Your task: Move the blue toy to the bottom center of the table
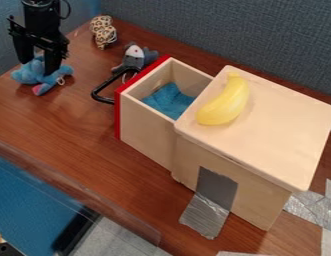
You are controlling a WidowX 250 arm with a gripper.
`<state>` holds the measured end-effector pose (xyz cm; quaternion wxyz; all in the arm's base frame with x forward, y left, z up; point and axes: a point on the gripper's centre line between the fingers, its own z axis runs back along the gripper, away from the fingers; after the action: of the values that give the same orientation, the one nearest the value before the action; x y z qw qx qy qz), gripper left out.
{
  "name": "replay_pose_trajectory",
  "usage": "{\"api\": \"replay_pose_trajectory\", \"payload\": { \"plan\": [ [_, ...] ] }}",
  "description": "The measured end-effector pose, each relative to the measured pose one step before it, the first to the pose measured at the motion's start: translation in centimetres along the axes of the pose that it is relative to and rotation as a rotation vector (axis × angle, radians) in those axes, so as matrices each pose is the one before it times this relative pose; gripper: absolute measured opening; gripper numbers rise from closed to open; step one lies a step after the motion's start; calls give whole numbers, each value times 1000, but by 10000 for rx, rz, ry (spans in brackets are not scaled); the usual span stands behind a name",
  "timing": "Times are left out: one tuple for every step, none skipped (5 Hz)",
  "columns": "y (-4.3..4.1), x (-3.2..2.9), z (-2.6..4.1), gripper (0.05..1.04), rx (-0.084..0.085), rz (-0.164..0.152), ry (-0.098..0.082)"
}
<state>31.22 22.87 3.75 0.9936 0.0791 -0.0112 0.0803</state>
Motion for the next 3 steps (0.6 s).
{"api": "replay_pose_trajectory", "payload": {
  "plan": [
    [-353, -352, -372, 430, -126, 14, 83],
    [-191, -198, -123, 208, -44, -169, 63],
    [-240, -136, 1173, 115, -47, 52, -263]
  ]
}}
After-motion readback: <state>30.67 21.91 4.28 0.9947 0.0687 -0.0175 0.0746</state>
